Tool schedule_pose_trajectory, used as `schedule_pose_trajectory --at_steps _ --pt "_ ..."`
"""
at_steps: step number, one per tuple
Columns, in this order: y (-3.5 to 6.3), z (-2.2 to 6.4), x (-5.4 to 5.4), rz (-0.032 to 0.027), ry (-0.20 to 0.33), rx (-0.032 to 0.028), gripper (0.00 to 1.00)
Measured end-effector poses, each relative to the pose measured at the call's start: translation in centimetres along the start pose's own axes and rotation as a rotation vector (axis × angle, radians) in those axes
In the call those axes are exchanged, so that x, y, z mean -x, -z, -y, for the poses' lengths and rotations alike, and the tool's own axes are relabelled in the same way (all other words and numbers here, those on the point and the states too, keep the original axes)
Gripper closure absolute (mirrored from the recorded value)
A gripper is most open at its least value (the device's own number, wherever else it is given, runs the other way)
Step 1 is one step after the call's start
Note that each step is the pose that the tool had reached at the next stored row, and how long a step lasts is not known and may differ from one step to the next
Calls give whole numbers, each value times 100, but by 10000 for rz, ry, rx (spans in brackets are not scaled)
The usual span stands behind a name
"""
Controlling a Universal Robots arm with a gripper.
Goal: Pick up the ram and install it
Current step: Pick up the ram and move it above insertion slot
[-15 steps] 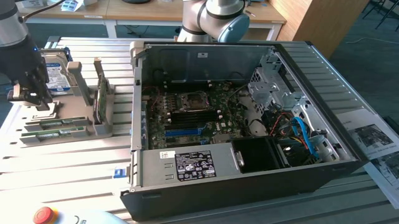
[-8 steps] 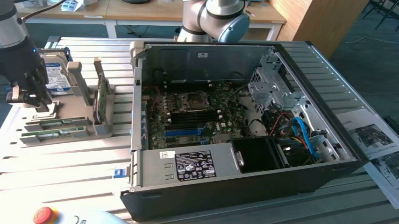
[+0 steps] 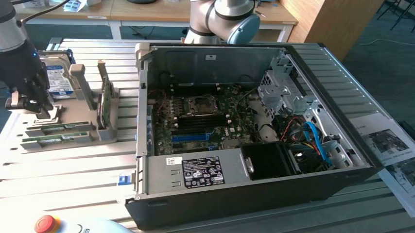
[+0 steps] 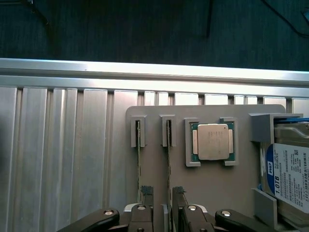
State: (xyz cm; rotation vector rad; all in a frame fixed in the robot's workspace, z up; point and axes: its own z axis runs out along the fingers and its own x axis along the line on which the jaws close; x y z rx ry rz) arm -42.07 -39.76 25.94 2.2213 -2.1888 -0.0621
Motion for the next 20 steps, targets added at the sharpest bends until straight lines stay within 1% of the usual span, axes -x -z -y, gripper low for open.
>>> schedule_pose_trajectory --at_steps 7,12,20 --pt "0 -1 -54 0 0 0 70" --pt "-1 -1 -56 1 0 -1 70" --pt "-88 2 -59 1 0 -1 70"
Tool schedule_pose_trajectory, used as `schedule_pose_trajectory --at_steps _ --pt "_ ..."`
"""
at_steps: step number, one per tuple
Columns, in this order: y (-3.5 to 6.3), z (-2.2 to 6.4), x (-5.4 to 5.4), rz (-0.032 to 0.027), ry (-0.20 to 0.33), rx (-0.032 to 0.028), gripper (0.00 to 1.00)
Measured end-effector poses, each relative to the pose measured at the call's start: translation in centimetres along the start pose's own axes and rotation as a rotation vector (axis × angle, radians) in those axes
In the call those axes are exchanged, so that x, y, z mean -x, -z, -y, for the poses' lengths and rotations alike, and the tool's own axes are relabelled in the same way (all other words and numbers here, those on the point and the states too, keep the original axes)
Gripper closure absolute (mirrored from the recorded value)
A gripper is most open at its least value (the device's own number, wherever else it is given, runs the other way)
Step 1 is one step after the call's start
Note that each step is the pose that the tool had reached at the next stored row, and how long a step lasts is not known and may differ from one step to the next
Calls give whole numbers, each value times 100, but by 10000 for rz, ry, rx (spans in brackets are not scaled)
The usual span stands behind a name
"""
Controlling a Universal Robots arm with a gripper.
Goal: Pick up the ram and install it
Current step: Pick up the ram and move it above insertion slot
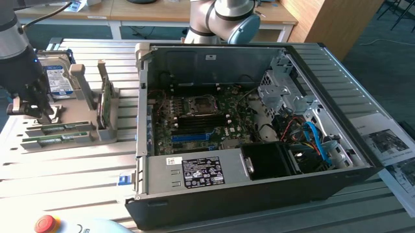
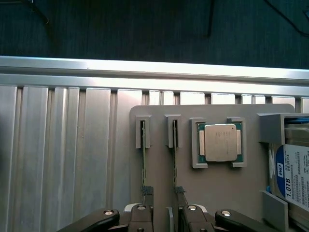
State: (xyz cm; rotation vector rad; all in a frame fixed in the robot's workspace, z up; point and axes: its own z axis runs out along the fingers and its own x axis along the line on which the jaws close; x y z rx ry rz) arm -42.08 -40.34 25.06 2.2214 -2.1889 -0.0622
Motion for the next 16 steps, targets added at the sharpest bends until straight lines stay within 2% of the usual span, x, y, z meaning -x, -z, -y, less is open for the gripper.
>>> schedule_pose_trajectory --at_steps 4,10,16 --pt "-40 2 -1 0 1 0 70" --pt "-44 2 -2 0 0 0 70" --pt "-43 1 -65 0 0 0 70"
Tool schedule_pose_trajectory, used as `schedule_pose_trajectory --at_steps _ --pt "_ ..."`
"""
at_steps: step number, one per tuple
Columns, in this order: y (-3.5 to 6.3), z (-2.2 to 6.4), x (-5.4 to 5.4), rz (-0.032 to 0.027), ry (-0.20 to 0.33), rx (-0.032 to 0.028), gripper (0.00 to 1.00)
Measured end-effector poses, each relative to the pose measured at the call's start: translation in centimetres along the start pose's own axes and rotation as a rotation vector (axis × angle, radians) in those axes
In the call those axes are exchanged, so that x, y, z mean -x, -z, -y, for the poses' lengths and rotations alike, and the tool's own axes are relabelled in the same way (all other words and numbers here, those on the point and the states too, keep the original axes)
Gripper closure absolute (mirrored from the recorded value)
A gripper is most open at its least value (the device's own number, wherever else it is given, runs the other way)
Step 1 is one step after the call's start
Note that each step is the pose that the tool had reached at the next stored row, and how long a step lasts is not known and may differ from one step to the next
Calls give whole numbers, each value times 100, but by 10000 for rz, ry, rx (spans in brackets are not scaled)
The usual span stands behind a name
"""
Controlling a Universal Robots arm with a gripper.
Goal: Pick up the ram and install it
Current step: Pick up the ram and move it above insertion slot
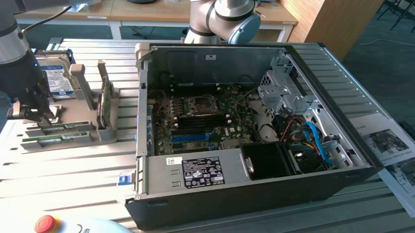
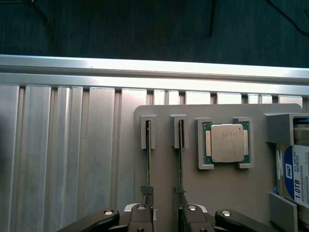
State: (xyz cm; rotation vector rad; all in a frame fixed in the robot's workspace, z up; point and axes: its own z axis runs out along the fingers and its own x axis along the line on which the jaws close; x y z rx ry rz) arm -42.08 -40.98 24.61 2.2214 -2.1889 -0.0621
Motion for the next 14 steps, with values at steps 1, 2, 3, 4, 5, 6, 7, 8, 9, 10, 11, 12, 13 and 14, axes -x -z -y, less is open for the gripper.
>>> schedule_pose_trajectory --at_steps 1,2,3,4,5,6,7,8,9,10,11,12,13,14 --pt "1 0 -14 0 0 0 70" --pt "0 0 -29 0 1 0 70" --pt "1 0 -43 0 1 0 70" --pt "1 -1 -57 0 0 1 70" --pt "1 -1 -70 1 0 0 70" --pt "1 -1 -84 0 0 0 70" --pt "1 -2 -96 0 0 0 70" --pt "2 -2 -104 0 0 1 70" --pt "2 -2 -103 -1 0 1 70" --pt "2 -2 -103 0 0 1 70" --pt "2 -2 -104 0 -1 1 70" --pt "1 -2 -103 0 0 0 70" --pt "-1 -2 -104 0 -1 0 70" --pt "-6 -2 -105 1 0 -1 70"
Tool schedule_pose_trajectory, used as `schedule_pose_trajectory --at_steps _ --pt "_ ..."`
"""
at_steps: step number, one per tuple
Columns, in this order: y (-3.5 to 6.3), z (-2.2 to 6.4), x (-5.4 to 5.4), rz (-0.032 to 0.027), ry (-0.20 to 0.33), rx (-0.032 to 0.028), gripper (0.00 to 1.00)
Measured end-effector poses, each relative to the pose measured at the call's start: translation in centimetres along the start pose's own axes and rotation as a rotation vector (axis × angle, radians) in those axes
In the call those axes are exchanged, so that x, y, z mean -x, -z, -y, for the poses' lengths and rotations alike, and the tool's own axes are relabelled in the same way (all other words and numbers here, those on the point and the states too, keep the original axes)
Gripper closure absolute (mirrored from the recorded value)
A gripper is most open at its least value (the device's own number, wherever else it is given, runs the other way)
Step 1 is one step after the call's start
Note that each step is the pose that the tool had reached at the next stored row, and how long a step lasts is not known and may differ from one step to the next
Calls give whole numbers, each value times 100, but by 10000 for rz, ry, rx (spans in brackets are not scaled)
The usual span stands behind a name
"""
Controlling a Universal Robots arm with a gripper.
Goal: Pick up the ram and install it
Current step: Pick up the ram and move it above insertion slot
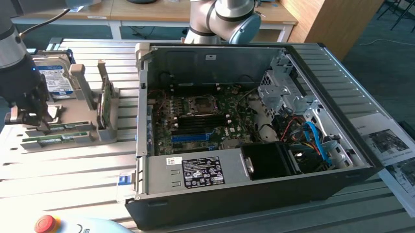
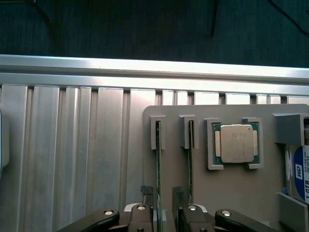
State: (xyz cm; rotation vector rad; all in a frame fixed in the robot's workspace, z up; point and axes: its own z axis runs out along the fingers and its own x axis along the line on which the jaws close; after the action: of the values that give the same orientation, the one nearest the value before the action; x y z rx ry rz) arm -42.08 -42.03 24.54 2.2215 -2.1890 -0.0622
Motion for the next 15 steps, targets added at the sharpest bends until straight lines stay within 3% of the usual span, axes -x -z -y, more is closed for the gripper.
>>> schedule_pose_trajectory --at_steps 7,15 --pt "-9 1 -1 -15 311 6 70" --pt "-12 23 -1 -16 323 5 70"
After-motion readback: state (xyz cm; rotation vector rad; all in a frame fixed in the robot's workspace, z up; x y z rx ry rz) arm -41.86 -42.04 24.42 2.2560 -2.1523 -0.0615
